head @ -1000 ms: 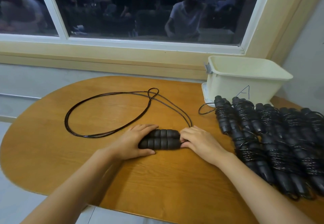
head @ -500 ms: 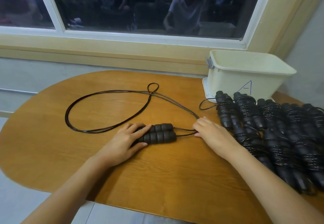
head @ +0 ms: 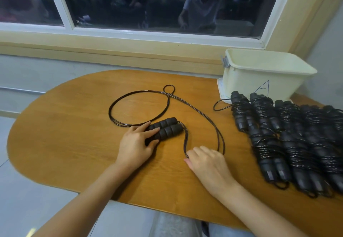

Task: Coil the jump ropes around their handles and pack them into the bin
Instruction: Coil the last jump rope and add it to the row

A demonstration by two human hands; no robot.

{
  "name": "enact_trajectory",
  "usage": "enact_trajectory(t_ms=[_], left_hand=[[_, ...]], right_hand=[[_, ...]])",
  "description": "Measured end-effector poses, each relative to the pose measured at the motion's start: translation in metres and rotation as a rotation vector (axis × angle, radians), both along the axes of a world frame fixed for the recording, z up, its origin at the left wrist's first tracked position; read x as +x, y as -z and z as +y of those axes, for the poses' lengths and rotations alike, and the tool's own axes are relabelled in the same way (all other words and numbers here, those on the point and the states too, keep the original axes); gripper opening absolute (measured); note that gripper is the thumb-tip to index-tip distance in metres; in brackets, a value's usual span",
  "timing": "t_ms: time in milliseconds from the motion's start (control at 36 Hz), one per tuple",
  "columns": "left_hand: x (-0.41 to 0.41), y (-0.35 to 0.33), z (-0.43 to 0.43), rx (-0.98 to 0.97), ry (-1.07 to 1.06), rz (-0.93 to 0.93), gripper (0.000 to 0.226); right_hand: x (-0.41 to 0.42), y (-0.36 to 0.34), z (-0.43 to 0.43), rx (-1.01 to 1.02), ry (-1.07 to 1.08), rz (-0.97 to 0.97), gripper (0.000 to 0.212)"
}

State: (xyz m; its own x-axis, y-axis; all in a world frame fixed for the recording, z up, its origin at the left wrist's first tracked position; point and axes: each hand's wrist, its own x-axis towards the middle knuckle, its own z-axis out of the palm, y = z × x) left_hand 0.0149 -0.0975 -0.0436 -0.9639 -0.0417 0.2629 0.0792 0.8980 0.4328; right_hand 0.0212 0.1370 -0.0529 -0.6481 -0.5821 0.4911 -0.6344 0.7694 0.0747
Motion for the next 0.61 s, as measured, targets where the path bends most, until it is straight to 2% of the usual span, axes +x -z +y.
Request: enact_trajectory(t_ms=[111, 222, 333, 417, 500, 611], left_hand=[[0.002, -0.003, 0.003, -0.041, -0.013, -0.03, 0.046], [0.002, -0.013, 0.002, -0.066, 0.017, -0.089, 0.046], [0.004, -0.024, 0.002, -0.105, 0.065, -0.229, 0.08], [0.005, -0.028, 0.001, -0.152, 0.099, -0.289, 0.097], [0.003, -0.028, -0.002, -0.187, 0.128, -0.32, 0.099], [-0.001, -0.022, -0.007, -0.147, 0.132, -0.3, 0.09]], right_hand=[[0.019, 0.008, -0.036, 0.054, -0.02, 0.02, 0.035], [0.034, 0.011, -0.061, 0.053, -0.054, -0.002, 0.03], [0.036, 0.015, -0.067, 0.036, -0.084, 0.039, 0.017], [0.04, 0.017, -0.068, 0.049, -0.114, 0.05, 0.026], [0.044, 0.016, -0.067, 0.04, -0.171, 0.037, 0.028], [0.042, 0.01, -0.057, 0.046, -0.256, -0.034, 0.033]])
